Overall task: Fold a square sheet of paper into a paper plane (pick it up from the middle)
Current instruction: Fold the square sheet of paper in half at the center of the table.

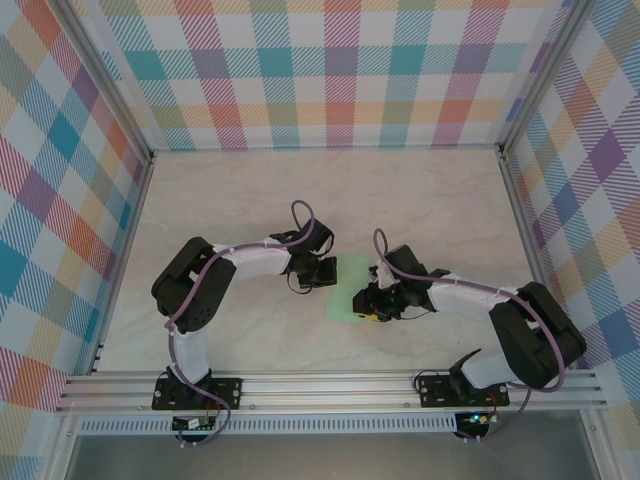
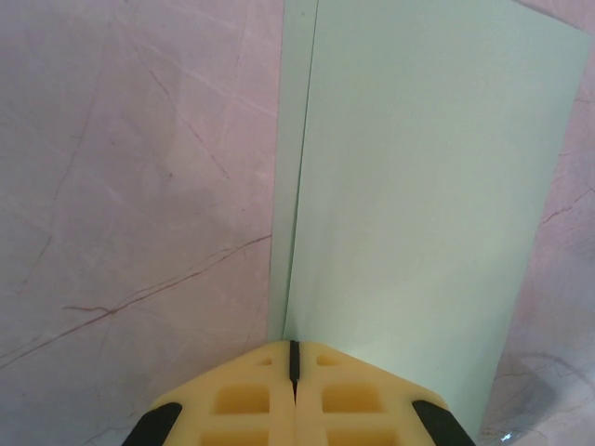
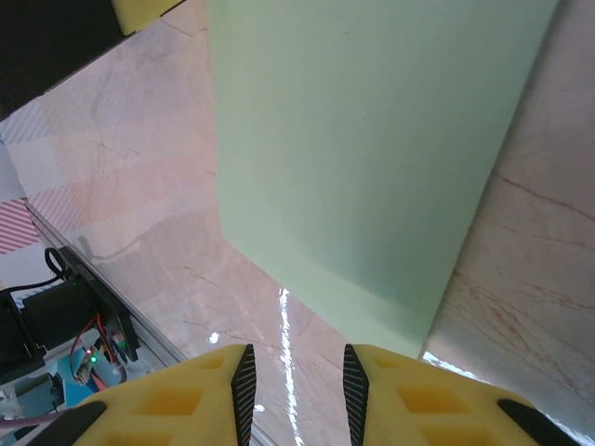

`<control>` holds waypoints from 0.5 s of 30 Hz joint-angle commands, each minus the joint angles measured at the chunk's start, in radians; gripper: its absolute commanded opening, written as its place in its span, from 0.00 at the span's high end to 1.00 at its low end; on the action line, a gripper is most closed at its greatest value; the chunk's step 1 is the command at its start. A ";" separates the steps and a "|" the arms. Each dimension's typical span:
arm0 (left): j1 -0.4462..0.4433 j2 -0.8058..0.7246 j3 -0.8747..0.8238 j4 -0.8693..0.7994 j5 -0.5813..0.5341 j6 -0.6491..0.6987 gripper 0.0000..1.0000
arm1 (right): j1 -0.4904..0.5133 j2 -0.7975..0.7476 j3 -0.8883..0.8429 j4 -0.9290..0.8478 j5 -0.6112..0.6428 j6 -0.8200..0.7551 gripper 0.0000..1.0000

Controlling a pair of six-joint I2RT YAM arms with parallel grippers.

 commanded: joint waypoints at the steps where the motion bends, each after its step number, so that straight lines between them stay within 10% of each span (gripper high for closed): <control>1: -0.019 0.072 -0.039 -0.127 -0.015 0.017 1.00 | 0.008 0.018 0.015 0.037 -0.005 0.019 0.67; 15: -0.019 0.064 -0.044 -0.133 -0.018 0.019 1.00 | 0.011 0.062 0.003 -0.050 0.025 -0.022 0.67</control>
